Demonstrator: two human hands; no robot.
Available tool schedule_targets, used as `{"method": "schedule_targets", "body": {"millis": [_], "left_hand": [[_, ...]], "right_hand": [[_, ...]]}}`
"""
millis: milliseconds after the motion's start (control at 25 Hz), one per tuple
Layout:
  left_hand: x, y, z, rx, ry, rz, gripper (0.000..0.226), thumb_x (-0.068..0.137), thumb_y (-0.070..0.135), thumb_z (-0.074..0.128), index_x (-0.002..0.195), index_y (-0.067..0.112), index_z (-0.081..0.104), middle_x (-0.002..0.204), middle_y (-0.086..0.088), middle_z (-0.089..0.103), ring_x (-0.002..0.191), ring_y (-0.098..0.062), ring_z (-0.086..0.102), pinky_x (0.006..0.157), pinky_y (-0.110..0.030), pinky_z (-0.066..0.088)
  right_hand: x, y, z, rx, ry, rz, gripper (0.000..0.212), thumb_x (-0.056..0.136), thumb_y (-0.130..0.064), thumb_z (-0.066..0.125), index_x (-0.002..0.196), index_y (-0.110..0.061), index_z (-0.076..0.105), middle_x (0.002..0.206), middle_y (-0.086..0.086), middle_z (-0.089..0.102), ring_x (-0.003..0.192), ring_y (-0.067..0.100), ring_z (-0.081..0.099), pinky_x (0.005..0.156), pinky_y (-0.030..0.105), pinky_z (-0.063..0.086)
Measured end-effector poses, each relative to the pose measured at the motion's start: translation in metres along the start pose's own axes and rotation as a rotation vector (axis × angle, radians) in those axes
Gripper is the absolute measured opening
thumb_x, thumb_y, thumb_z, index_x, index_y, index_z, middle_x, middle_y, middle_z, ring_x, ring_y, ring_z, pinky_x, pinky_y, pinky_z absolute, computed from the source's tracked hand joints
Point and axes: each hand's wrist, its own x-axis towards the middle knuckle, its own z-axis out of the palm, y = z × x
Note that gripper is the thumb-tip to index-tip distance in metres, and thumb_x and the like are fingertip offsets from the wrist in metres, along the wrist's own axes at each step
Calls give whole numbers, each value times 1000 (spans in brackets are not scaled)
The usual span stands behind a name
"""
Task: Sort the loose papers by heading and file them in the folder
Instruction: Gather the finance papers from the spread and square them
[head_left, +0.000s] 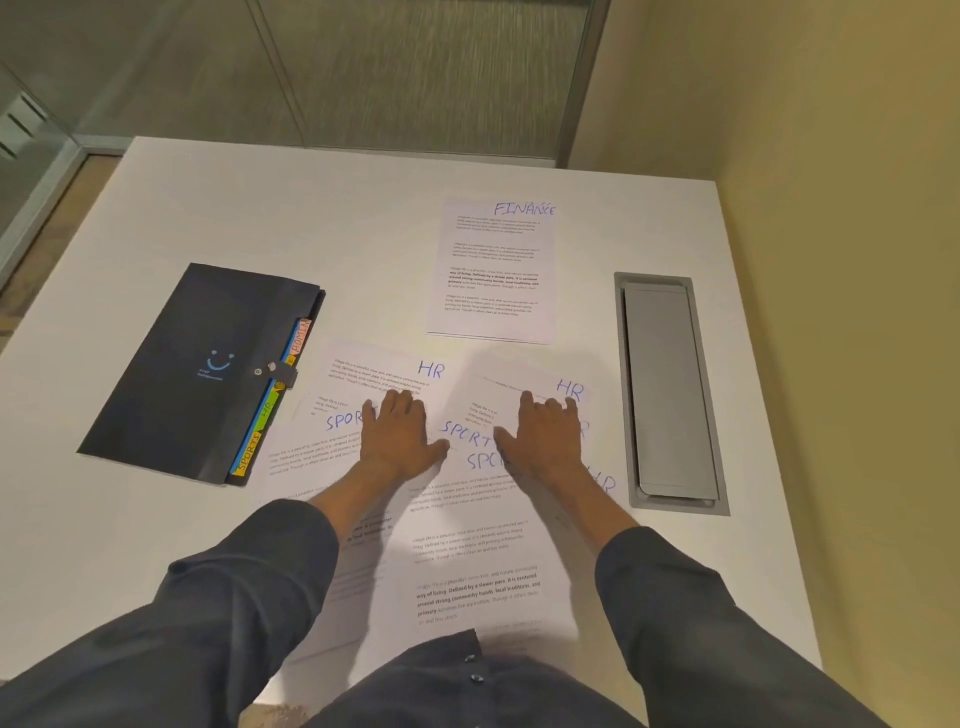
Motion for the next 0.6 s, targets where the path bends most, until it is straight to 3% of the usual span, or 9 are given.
{"method": "schedule_targets", "body": {"millis": [120, 280, 440, 600], "left_hand": [[17, 14, -6, -8, 46, -44, 69, 83, 62, 51, 127, 8, 47, 137, -11, 44, 133, -27, 31, 112, -52, 19], [42, 32, -5, 52, -34, 47, 80, 85, 66, 45, 141, 10, 34, 152, -16, 22, 143, -32, 13, 114, -57, 14], [59, 49, -1, -48, 13, 58, 82, 82, 67, 48, 137, 7, 37, 153, -13, 20, 145, -31, 7, 113, -59, 12], [71, 53, 0, -179, -16, -25, 106, 77, 65, 60, 149, 3, 13, 155, -11, 15, 145, -29, 6, 113, -58, 12]], "right_hand": [[-6, 4, 7, -14, -1, -3, 69, 97, -57, 37, 147, -10, 32, 150, 11, 41, 139, 31, 37, 120, 51, 13], [-19, 10, 24, 32, -26, -22, 72, 97, -56, 36, 151, -11, 25, 162, 11, 17, 147, 30, 20, 121, 50, 9], [-19, 16, 28, 117, -24, -19, 74, 96, -55, 39, 154, -12, 19, 163, 8, 16, 149, 27, 18, 121, 48, 10], [-21, 17, 27, 157, -17, -29, 75, 97, -52, 39, 156, -12, 13, 164, 5, 16, 150, 25, 15, 121, 46, 7]]}}
